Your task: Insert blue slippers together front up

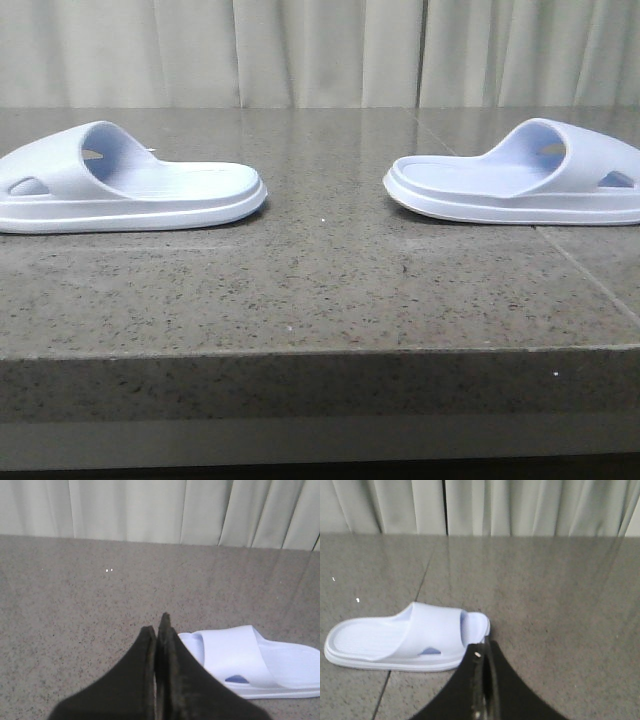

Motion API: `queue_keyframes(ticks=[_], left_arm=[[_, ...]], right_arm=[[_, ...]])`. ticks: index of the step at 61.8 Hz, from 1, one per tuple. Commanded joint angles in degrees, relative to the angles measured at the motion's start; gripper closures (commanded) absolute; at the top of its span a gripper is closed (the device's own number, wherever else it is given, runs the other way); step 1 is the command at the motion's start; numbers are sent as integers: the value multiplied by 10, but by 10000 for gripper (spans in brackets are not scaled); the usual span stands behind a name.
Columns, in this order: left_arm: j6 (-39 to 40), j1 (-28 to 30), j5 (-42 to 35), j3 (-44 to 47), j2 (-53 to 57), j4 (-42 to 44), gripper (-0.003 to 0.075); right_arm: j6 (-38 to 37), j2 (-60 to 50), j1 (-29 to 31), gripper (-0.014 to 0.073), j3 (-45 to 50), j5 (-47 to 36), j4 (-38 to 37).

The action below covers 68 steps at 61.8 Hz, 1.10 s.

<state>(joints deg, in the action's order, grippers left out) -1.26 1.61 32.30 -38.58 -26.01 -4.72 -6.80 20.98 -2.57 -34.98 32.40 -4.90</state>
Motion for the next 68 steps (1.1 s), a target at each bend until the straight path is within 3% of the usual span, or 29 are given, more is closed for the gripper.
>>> queue_keyframes(ticks=[1, 30, 37, 43, 49, 55, 60, 68], left_arm=[[2, -4, -36, -20, -20, -1, 741], [2, -4, -36, -20, -55, -10, 740], [2, -4, -36, -20, -64, -10, 719], [2, -4, -36, -20, -74, -11, 609], [2, -4, -37, -20, -80, -17, 409], [2, -4, -44, -20, -94, -30, 214], [2, -4, -49, -20, -109, -41, 164], [2, -4, -35, -27, -155, -45, 185]], right_arm=[[1, 35, 4, 712, -20, -15, -19], [1, 95, 4, 706, -20, 33, -19], [1, 95, 4, 603, -20, 33, -19], [1, 95, 4, 418, -20, 33, -19], [1, 95, 4, 244, -20, 33, -19], [1, 95, 4, 195, -20, 33, -19], [1, 95, 4, 197, -20, 33, -19], [1, 95, 4, 197, -20, 34, -14]])
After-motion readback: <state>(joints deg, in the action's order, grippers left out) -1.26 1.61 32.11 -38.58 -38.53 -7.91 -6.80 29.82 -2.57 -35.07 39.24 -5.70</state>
